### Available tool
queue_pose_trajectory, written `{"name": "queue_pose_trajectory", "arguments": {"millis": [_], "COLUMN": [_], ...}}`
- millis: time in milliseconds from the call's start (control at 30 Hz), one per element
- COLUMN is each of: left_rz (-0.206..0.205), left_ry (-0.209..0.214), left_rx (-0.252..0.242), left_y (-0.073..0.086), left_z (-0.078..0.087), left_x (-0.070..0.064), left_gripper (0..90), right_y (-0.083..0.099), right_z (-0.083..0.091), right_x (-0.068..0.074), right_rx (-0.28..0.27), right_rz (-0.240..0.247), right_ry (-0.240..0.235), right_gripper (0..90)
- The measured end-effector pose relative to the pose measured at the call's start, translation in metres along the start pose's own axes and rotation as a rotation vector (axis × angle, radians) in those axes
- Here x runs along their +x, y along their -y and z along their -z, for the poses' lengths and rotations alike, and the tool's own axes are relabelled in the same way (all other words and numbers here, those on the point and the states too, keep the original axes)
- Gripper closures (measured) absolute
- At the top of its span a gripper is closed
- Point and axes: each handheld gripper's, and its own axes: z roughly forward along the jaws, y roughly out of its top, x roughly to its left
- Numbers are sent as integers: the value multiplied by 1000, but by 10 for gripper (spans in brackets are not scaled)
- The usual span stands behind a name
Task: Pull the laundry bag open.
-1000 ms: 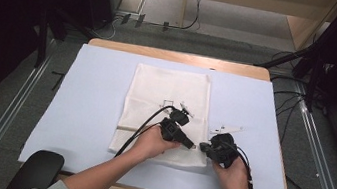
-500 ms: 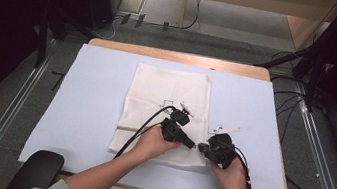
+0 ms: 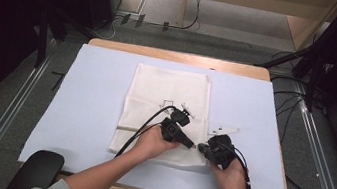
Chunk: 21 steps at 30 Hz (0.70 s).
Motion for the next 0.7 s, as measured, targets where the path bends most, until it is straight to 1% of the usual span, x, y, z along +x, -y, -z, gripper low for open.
{"name": "queue_pose_trajectory", "arguments": {"millis": [33, 100, 133, 167, 233, 300, 333, 400, 433, 500, 567, 600, 667, 700], "left_rz": [-8, 11, 20, 28, 31, 26, 27, 35, 32, 24, 22, 22, 7, 13], "left_ry": [-3, 10, 18, 15, 8, 10, 10, 22, 24, 19, 31, 27, 10, 6], "left_rx": [7, 9, 0, -5, -12, -18, -19, -16, -11, -4, 4, 5, 15, 13], "left_y": [0, 0, 0, 0, -1, -1, -1, -2, -2, -2, -1, -1, -2, -2], "left_z": [0, 0, -1, -1, -2, -2, -2, -2, -2, 1, 2, 2, 2, 2], "left_x": [-1, 1, 3, 3, 2, 3, 3, 5, 6, 7, 9, 8, 6, 6], "left_gripper": [891, 891, 891, 890, 890, 889, 889, 890, 890, 891, 892, 893, 894, 894], "right_y": [0, 0, 0, 1, 0, -1, 0, 0, -1, -1, -1, -1, -1, 0], "right_z": [0, 0, 0, 0, 1, 2, 2, 1, 1, 0, 0, 0, 0, 0], "right_x": [0, 0, 1, 1, 2, 1, 1, 1, 0, 0, 2, 3, 3, 3], "right_rx": [0, -1, -1, -3, -1, 4, 5, 9, 13, 16, 13, 12, 10, 9], "right_rz": [-2, 1, -2, -2, -11, -40, -28, -28, -32, -26, -11, 2, 4, 4], "right_ry": [3, 3, 7, 9, 8, -11, -8, -7, -5, -2, 13, 18, 19, 17], "right_gripper": [900, 900, 900, 900, 900, 900, 900, 900, 900, 900, 900, 900, 900, 900]}}
